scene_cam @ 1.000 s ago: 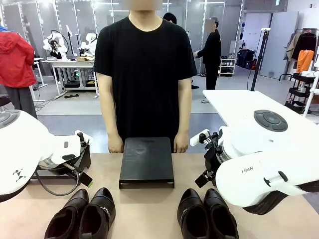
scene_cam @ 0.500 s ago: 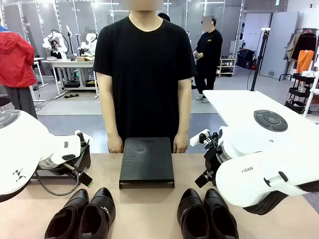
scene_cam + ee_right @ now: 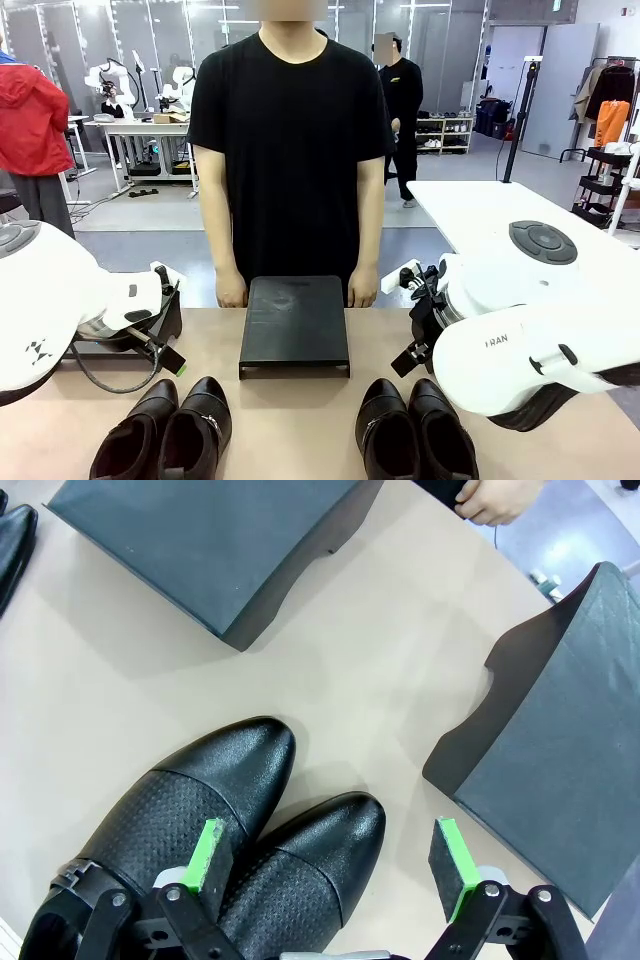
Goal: Place the shoes on the stand as instructed by the person.
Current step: Pick up one pair of Shoes and place it on the Shoes Stand indicated by the person.
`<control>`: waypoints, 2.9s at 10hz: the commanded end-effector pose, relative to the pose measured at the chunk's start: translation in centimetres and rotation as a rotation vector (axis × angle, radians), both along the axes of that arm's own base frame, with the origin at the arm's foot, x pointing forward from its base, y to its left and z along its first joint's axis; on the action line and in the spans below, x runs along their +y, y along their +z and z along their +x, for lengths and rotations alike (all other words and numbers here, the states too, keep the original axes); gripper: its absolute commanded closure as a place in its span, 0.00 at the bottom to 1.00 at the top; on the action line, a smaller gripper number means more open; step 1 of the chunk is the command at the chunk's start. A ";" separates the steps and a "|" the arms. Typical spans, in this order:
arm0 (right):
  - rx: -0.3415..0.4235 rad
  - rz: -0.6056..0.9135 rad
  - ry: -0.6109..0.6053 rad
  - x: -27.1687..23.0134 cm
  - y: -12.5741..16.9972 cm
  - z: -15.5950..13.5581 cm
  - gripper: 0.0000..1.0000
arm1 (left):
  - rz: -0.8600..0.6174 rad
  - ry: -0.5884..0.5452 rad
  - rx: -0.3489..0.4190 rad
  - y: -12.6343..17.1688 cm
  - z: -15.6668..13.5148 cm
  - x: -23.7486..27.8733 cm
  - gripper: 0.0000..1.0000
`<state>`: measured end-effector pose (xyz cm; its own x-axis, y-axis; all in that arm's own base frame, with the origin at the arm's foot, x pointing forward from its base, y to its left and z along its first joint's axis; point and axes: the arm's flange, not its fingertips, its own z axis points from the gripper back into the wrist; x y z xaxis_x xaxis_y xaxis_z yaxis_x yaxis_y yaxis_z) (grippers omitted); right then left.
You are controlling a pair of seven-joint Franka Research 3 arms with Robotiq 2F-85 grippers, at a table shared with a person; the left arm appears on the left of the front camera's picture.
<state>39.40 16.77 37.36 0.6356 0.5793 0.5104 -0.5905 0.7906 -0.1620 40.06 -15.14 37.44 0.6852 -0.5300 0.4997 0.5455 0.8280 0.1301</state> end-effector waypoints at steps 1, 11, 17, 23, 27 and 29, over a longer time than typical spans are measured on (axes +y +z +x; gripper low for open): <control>0.011 0.038 0.029 -0.1 3.0 0.9 0.00 | -0.012 -0.038 0.002 2.9 0.6 -0.2 0.00; 0.421 0.856 0.103 -19.2 14.4 -2.8 0.00 | -0.790 -0.230 0.409 15.3 -3.6 19.1 0.00; 0.357 1.190 -0.131 -35.9 9.5 -12.1 0.00 | -1.189 -0.037 0.266 9.7 -11.3 38.7 0.00; 0.283 1.199 -0.273 -39.3 7.3 -16.6 0.00 | -1.213 0.158 0.185 7.9 -17.8 44.6 0.00; 0.315 1.240 -0.291 -40.8 7.2 -16.6 0.00 | -1.226 0.179 0.201 6.8 -17.6 44.8 0.00; 0.315 1.240 -0.291 -40.8 7.2 -16.6 0.00 | -1.226 0.179 0.201 6.8 -17.6 44.8 0.00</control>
